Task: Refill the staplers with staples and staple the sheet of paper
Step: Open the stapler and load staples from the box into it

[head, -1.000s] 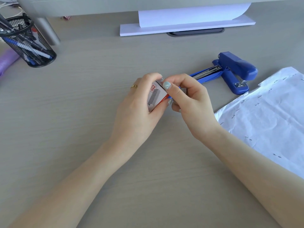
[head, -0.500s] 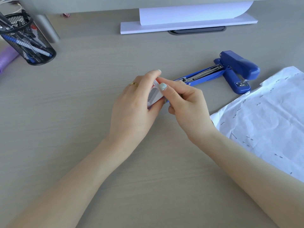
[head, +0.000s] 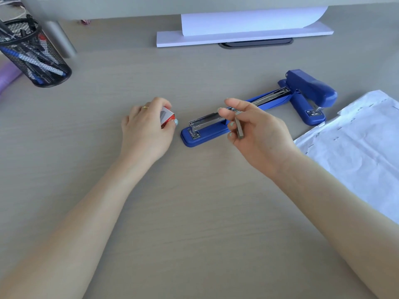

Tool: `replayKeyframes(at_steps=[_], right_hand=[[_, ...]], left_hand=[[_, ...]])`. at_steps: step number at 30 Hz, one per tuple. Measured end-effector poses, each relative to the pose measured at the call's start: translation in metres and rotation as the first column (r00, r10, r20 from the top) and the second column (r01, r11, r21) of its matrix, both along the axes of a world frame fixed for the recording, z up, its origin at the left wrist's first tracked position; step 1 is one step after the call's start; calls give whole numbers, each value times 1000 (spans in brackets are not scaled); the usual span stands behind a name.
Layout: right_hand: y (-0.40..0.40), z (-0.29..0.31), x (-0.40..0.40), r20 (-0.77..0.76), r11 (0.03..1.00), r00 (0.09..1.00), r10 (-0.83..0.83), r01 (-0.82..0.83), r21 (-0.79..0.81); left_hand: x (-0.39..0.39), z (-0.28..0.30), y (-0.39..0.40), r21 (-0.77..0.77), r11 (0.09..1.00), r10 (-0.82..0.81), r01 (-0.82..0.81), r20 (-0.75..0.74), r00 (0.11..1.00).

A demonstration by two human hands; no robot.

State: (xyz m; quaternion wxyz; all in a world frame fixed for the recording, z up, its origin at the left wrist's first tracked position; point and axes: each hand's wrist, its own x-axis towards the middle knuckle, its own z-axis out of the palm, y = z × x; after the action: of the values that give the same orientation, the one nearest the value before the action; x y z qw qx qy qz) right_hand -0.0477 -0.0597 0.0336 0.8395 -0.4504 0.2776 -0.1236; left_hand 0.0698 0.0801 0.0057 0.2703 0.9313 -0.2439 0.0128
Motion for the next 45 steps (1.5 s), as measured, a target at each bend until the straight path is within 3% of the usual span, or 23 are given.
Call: replayKeyframes(at_steps=[4, 7, 9, 12, 17, 19, 22, 24, 26, 31, 34, 36, 40, 45], right_hand=[[-3, -2, -1, 47, 1000, 999, -19, 18, 19], [-3, -2, -2, 115, 998, 991, -66, 67, -6], [0, 0, -2, 167, 990, 982, -89, 106, -96], [7, 3, -3, 241, 975, 968, -71, 119, -189], [11, 1, -6, 227, 932, 974, -6, 88, -351], [4, -1, -9, 178, 844, 982, 70, 36, -535], [-10, 0, -13, 51, 540, 975, 216, -76, -838], [-17, 0, -14, 4, 323, 960, 280, -90, -942], [-23, 0, -12, -9, 189, 954, 300, -69, -980], [-29, 2, -1, -16, 186, 939, 344, -85, -979], [-38, 0, 9, -35, 179, 945, 326, -97, -979], [-41, -3, 16, -64, 114, 940, 336, -108, -988], [-38, -9, 24, -83, 64, 917, 391, -117, -991], [-37, -12, 27, -67, 170, 927, 368, -138, -976]], left_hand=[[0, 0, 1, 56, 998, -5, 0, 96, 995], [-18, 19, -2, -168, 984, -17, 54, 217, 976], [-38, 37, -9, -343, 925, -157, 160, 38, 987], [-62, 48, -20, -441, 871, -382, 217, -331, 863], [-59, 40, -23, -568, 822, -408, 46, -529, 744], [-56, 38, -20, -584, 812, -397, -6, -560, 727], [-47, 35, -17, -576, 817, -360, -29, -548, 755], [-43, 36, -17, -566, 823, -340, -35, -541, 769], [-40, 36, -17, -547, 837, -318, -22, -519, 793], [-41, 39, -15, -533, 846, -286, 14, -431, 856], [-40, 32, -13, -402, 912, -145, 79, -138, 980], [-37, 21, -10, -250, 962, -111, 108, 2, 994], [-31, 7, -8, -158, 978, -135, 138, 28, 990], [-28, 3, -8, -197, 969, -138, 149, 72, 988]])
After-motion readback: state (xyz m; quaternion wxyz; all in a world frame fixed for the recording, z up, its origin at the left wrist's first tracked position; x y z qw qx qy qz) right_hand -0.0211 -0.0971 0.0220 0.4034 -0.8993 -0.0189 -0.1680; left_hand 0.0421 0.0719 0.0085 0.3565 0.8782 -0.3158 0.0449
